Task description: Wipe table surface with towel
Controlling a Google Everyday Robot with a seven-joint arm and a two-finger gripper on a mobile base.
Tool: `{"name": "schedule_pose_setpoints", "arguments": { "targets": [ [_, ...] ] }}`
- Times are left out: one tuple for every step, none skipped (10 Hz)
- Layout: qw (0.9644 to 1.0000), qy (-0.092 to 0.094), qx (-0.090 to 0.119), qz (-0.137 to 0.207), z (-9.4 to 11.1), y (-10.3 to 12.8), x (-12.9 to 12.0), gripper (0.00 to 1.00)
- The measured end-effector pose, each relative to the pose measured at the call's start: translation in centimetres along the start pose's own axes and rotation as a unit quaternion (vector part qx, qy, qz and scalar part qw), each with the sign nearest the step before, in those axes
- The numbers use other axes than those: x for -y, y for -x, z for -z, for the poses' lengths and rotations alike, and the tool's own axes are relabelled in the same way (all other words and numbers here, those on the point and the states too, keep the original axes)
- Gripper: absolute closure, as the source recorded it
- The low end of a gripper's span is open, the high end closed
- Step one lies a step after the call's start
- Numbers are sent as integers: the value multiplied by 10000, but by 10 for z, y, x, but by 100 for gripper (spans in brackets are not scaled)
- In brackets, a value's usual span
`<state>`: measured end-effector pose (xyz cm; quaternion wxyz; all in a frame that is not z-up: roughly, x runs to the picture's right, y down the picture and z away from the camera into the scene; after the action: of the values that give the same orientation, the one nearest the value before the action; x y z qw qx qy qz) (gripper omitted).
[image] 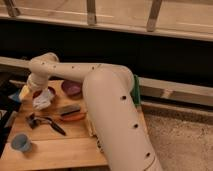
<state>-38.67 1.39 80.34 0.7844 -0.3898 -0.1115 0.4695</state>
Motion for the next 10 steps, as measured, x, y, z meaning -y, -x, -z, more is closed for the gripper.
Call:
{"name": "schedule_pose_setpoints", "arguments": {
  "targets": [
    [10000, -6, -2, -23, 0, 0, 1, 20],
    [9999, -27, -10, -120, 0, -2, 5, 20],
    [9997, -53, -37, -255, -2, -7, 15, 20],
    [9973, -247, -138, -682, -16, -24, 59, 20],
    [9968, -283, -148, -728, -18, -24, 65, 20],
    [9966, -317, -132, -752, -17, -24, 69, 20],
    [9965, -351, -94, -756, -16, -23, 70, 20],
    [9963, -418, -23, -749, -9, -18, 68, 20],
    [9962, -474, 31, -729, -3, -15, 67, 20],
    [9963, -488, 101, -700, 2, -11, 65, 20]
  ]
}}
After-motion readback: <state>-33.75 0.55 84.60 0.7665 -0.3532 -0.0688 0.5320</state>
